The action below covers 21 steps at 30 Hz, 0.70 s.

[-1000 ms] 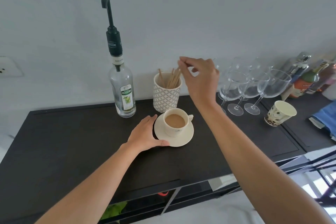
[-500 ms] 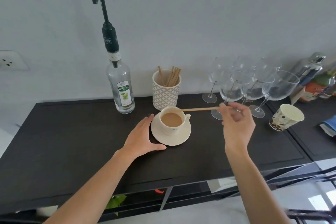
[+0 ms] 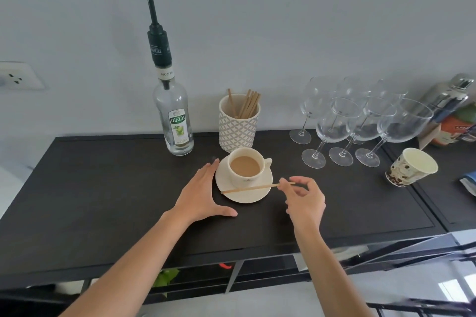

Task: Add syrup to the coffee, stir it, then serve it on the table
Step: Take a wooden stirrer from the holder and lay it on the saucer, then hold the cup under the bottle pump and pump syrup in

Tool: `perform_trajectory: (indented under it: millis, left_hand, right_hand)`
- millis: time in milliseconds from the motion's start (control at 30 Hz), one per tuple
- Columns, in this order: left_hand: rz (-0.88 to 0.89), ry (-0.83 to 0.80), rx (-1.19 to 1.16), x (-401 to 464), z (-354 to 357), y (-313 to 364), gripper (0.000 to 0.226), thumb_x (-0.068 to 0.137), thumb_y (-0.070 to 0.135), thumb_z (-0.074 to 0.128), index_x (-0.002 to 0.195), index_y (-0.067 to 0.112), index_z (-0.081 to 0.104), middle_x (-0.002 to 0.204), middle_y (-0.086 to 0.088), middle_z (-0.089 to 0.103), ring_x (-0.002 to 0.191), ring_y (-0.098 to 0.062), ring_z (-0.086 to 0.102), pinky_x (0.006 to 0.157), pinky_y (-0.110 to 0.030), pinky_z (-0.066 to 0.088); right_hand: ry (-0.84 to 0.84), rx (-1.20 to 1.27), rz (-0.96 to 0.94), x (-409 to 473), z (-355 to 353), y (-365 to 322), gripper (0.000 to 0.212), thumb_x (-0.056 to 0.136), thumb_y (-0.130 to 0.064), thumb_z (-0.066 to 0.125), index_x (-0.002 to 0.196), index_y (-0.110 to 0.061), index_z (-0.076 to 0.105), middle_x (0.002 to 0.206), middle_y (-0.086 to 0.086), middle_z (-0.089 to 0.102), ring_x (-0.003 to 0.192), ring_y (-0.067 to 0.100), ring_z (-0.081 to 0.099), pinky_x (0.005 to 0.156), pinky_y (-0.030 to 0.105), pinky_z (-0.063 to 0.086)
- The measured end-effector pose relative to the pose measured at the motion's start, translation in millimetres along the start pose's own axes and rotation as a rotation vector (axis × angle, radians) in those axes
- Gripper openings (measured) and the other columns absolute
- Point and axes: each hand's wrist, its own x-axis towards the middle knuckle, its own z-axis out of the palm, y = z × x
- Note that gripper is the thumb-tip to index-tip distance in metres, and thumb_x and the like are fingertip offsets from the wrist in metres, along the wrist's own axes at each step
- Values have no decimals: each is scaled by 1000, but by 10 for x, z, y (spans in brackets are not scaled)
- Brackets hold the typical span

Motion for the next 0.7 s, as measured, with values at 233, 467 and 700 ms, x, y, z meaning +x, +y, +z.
perform_trajectory:
  millis: [233,467,700]
  left_hand:
    - [11,16,6,-16,-4,55,147,47,76,82,158,30,-3,167,6,3,154,-16,4,122,-42,19]
    - [32,35,10,-4,4,65,145,48,76,81,158,30,0,167,6,5,153,-15,2,121,-42,19]
    - [72,67,39,10,12,151,139,53,71,83,158,24,5,166,7,9,153,-14,0,120,-38,17]
  right_hand:
    - [-71,-116,23,2,90,-6,31,86,-33,79,113,-22,68,82,-9,74,64,16,70,46,29,57]
    - [-215,-252,4,-18,61,33,48,90,-28,76,136,-26,60,93,-11,74,61,14,72,44,25,56]
    - [-174,-280,-89,92,14,1,29,91,-27,73,119,-27,69,82,-12,74,70,14,72,59,35,63]
